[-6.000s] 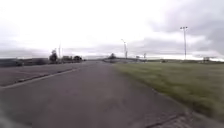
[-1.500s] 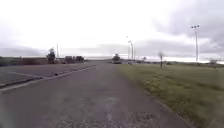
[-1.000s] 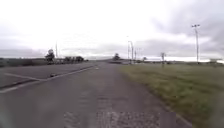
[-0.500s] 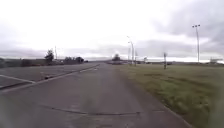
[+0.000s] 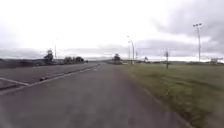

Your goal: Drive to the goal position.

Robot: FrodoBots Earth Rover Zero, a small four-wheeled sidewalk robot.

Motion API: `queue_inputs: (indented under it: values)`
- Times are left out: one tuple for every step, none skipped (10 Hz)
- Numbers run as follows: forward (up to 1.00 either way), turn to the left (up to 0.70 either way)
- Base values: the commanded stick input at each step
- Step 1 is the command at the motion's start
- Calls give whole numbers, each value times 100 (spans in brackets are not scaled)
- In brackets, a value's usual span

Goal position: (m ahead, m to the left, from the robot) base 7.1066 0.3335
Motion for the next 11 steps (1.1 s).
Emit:
queue_inputs:
  values:
    - [100,0]
    - [100,0]
    - [100,0]
    - [100,0]
    - [100,0]
    - [100,0]
    - [100,0]
    - [100,0]
    - [100,0]
    - [100,0]
    - [100,0]
